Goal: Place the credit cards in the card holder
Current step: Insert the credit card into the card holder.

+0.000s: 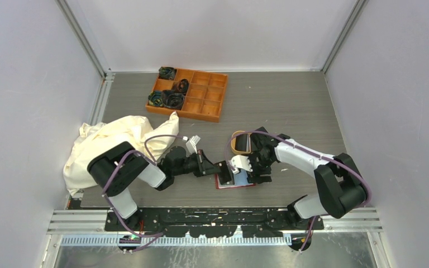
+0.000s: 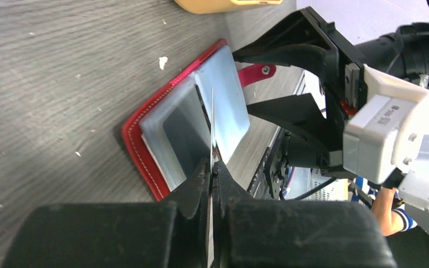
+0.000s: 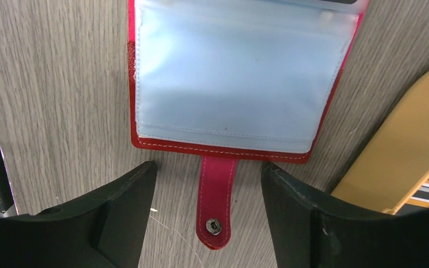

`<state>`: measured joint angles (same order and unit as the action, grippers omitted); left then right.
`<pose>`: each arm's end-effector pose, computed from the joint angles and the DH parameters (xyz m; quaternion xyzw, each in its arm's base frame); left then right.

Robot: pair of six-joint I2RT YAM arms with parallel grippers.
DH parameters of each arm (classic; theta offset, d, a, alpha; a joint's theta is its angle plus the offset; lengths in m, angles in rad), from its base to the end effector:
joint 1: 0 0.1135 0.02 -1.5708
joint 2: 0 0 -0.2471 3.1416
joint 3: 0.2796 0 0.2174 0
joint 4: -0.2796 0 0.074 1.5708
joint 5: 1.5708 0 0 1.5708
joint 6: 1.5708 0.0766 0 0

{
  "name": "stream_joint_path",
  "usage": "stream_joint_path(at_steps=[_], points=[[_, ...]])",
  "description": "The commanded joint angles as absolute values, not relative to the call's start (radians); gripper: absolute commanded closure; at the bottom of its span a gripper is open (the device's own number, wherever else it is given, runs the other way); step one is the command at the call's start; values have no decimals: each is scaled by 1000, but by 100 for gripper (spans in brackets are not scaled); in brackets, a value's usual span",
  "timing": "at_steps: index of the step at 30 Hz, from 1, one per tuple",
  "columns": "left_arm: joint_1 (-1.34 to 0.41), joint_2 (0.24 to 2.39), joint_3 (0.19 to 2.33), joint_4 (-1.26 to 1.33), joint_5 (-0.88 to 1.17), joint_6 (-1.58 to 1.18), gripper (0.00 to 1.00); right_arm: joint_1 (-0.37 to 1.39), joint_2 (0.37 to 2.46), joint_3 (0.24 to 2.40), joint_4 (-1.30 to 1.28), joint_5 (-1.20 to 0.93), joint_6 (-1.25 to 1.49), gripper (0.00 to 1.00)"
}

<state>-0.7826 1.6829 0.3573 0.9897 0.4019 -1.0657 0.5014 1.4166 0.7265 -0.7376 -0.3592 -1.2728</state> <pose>0.1866 -0.2278 0.1233 0.0017 0.8073 -0.5508 0.2119 0.1643 0.1208 0.1267 -0.7689 0.6100 0.1386 0.1322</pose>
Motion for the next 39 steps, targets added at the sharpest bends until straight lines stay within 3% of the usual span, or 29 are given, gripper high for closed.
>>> stream_joint_path(at_steps=[1,7,21,39], points=[[-766,1768,385,1220,451,-1127,100,523,1430,721,-701,-358,-1257,27],[-759,1799,377,1265,462,-1151,100,584,1456,730,-672,-375,-1216,31],[-759,1543,321,884,409,-1061,100,645,1485,750,-660,-363,-1171,32],[-774,1560,363,806,381,-1070,100,678,1496,762,-664,-347,-1152,31]])
